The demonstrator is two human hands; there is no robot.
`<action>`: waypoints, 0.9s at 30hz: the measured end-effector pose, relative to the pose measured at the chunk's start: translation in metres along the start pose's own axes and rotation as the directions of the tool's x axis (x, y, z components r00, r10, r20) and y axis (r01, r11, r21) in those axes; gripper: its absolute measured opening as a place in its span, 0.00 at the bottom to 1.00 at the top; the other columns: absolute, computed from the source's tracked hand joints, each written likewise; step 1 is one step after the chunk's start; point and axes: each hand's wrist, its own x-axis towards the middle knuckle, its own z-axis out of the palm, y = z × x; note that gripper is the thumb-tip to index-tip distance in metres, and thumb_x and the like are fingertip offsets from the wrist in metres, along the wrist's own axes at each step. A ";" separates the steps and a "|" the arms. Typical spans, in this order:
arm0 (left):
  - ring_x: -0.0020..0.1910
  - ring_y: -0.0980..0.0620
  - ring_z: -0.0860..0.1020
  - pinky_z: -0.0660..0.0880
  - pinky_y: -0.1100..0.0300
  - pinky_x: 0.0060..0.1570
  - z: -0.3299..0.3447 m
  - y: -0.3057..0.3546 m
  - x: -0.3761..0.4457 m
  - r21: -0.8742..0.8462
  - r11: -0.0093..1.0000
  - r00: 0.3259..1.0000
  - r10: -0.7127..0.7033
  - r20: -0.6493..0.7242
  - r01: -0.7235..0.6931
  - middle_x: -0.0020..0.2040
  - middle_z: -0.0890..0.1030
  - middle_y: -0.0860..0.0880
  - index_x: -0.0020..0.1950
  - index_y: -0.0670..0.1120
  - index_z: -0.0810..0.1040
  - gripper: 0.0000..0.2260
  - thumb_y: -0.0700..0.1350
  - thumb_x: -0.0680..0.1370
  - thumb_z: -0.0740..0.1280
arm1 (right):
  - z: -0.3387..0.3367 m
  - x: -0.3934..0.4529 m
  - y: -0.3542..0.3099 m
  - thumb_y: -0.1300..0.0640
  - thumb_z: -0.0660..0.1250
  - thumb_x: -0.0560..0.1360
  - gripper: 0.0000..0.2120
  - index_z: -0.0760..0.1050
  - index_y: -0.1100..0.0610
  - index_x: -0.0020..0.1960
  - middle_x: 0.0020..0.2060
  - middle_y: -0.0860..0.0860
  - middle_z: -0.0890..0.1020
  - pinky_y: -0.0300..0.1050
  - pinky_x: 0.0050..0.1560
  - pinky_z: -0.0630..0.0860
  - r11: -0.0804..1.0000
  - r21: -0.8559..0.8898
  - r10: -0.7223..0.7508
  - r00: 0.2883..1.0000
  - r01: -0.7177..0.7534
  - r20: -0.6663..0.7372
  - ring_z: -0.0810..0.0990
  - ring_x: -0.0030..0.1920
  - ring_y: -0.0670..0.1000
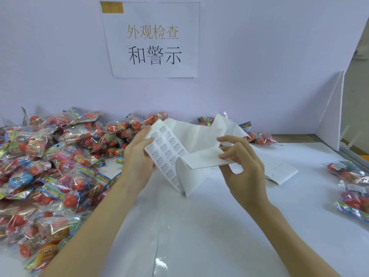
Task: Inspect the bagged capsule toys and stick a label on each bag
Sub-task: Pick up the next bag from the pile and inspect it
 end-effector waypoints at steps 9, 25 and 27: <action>0.68 0.42 0.79 0.72 0.27 0.65 0.000 0.007 0.004 -0.174 0.975 0.989 0.144 0.010 -0.141 0.64 0.83 0.51 0.72 0.56 0.75 0.24 0.33 0.82 0.66 | -0.002 -0.009 0.007 0.75 0.62 0.70 0.22 0.75 0.48 0.45 0.49 0.39 0.76 0.43 0.50 0.71 0.979 -0.175 0.198 0.709 -0.106 0.677 0.72 0.52 0.45; 0.54 0.43 0.84 0.80 0.44 0.58 0.036 -0.032 -0.028 0.304 0.912 0.883 0.114 0.456 -0.275 0.53 0.86 0.42 0.66 0.53 0.78 0.18 0.42 0.79 0.75 | -0.006 -0.002 0.017 0.46 0.74 0.77 0.26 0.70 0.43 0.73 0.67 0.39 0.76 0.36 0.63 0.72 0.967 -0.095 0.252 0.926 -0.235 0.280 0.75 0.67 0.45; 0.51 0.39 0.82 0.78 0.40 0.55 0.036 -0.031 -0.029 0.322 0.893 0.883 0.148 0.446 -0.313 0.51 0.85 0.41 0.61 0.51 0.82 0.13 0.43 0.78 0.76 | -0.004 -0.005 0.017 0.47 0.76 0.75 0.27 0.71 0.44 0.71 0.64 0.35 0.77 0.29 0.61 0.69 0.962 -0.105 0.272 0.903 -0.251 0.333 0.74 0.65 0.37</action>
